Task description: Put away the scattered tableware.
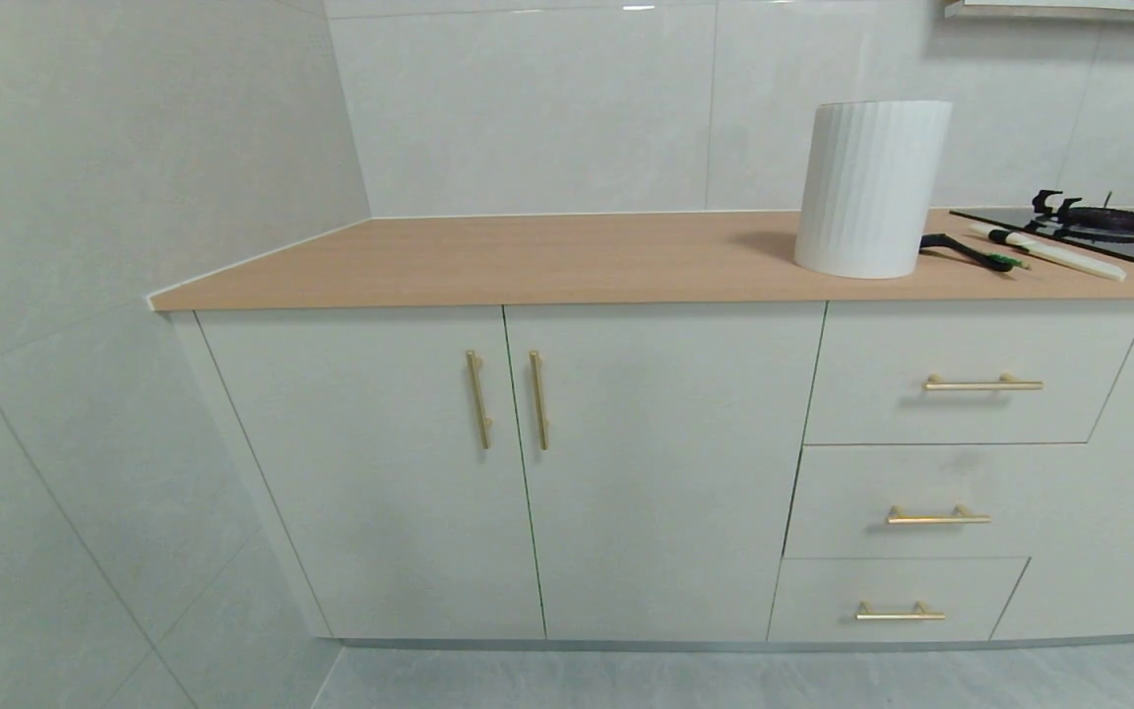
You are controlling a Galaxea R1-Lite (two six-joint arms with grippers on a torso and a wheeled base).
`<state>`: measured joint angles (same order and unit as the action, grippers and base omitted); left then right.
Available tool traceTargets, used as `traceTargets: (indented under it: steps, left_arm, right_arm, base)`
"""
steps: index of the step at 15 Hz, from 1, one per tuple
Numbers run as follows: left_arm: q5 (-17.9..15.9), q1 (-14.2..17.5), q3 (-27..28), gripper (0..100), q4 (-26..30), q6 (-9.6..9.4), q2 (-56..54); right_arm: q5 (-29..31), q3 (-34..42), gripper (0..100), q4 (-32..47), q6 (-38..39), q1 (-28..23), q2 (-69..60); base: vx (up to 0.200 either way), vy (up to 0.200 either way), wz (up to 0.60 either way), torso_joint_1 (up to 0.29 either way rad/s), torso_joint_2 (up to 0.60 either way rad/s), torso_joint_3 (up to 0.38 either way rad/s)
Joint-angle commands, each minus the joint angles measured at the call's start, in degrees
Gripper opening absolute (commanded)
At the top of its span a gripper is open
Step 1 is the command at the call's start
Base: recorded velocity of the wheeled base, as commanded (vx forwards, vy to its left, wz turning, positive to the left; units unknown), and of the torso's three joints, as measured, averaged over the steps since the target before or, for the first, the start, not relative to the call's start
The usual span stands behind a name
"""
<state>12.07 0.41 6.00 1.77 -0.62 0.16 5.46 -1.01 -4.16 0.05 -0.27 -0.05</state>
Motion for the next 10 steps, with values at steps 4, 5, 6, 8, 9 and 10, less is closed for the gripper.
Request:
traceTargets:
  steps: [4, 5, 6, 8, 9, 10]
  left_arm:
    - [-11.01, 0.02, -6.0, 100, -3.88, -4.48, -0.16]
    - [-14.79, 0.02, -5.91, 100, -1.33, -4.74, -0.16]
    - [-14.79, 0.02, -5.91, 100, -1.33, -4.3, -0.16]
    - [-14.79, 0.02, -6.0, 100, -1.42, -2.19, -0.16]
    - [-14.88, 0.02, -6.0, 100, -1.42, -1.14, -0.16]
    - [-14.88, 0.02, -6.0, 100, -1.5, -0.87, -0.16]
  right_arm:
    - [-3.97, 1.01, 100, 1.61, 0.57, 0.18, 0.14]
    - [-8.19, 0.92, 100, 5.3, -0.58, 0.27, 0.22]
    - [-8.54, 0.92, 100, 4.68, -0.84, 0.27, 0.14]
    - [-8.54, 1.01, 100, 4.42, -0.84, 0.27, 0.14]
    - [-8.63, 1.01, 100, 4.42, -0.84, 0.27, 0.14]
    - [-8.63, 1.01, 100, 4.42, -0.84, 0.27, 0.14]
  base:
    - [0.0, 0.0, 0.0, 0.0, 0.0, 0.0]
    - [0.0, 0.0, 0.0, 0.0, 0.0, 0.0]
    - [0.0, 0.0, 0.0, 0.0, 0.0, 0.0]
    - [0.0, 0.0, 0.0, 0.0, 0.0, 0.0]
    - [0.0, 0.0, 0.0, 0.0, 0.0, 0.0]
    - [0.0, 0.0, 0.0, 0.0, 0.0, 0.0]
